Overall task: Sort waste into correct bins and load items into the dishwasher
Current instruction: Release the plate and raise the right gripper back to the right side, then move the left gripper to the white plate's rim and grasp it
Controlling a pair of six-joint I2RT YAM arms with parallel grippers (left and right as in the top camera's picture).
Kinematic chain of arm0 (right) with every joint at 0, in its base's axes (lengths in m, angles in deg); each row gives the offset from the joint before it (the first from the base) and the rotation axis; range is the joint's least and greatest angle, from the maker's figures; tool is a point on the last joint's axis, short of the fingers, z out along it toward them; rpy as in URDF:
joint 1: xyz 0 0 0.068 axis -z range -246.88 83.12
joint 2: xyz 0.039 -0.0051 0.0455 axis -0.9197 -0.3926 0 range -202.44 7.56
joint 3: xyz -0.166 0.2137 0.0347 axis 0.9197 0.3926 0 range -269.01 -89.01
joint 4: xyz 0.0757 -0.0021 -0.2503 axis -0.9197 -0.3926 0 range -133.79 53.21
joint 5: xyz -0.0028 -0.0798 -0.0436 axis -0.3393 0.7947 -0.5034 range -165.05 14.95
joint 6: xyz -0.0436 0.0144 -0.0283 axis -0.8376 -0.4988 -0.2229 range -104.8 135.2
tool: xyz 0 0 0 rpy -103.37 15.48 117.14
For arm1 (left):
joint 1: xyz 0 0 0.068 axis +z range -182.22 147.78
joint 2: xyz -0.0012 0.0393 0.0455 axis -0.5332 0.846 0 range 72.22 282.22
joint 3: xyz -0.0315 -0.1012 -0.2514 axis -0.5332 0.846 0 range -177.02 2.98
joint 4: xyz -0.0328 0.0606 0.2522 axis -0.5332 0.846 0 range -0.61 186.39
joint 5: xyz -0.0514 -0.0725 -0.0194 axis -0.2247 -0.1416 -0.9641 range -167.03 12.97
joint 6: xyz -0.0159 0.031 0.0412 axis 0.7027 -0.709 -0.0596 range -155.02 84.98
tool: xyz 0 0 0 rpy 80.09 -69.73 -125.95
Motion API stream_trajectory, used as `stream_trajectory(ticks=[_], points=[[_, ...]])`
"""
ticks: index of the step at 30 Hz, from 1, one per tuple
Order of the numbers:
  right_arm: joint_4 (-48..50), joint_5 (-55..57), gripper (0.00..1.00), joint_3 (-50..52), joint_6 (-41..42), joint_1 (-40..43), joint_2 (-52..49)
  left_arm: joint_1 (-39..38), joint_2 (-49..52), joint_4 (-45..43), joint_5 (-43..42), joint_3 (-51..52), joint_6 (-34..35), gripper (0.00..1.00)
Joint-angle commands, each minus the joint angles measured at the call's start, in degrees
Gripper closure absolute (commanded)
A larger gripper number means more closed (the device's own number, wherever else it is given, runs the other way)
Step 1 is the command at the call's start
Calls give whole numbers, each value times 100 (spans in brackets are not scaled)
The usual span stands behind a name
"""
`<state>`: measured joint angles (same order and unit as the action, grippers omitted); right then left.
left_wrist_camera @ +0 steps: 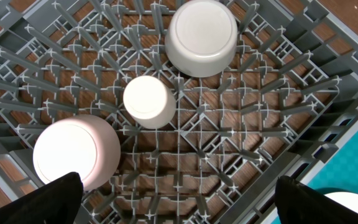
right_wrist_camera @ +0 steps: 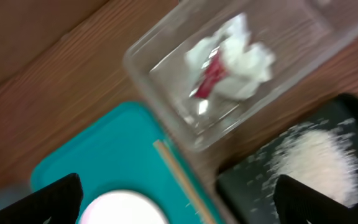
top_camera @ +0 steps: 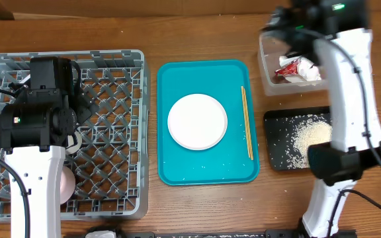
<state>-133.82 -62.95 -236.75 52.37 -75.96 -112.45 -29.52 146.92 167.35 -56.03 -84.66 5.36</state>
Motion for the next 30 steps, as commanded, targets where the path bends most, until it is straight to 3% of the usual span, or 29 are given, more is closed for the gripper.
stream_trajectory(ticks=[1, 9, 16, 18, 22, 24, 27, 30], points=[[0, 160, 0, -79, -680, 522, 138, -11, 4, -24, -7, 31, 98, 0], [4, 157, 0, -79, -809, 1635, 138, -11, 4, -24, -7, 31, 98, 0], [4, 157, 0, -79, -809, 2015, 138, -11, 4, -76, -129, 31, 107, 0], [4, 157, 0, -79, -809, 2037, 138, -11, 4, -153, -752, 31, 186, 0], [4, 157, 0, -79, -809, 2035, 138, -39, 61, -424, -3467, 52, 291, 0], [4, 157, 0, -79, -809, 2035, 138, -184, 170, -619, -4374, 59, 291, 0], [4, 157, 0, -79, -809, 2035, 138, -595, 409, -686, -4594, 59, 223, 0], [4, 157, 0, -79, -809, 2035, 138, -1226, 737, -1093, -4771, 59, -927, 0]])
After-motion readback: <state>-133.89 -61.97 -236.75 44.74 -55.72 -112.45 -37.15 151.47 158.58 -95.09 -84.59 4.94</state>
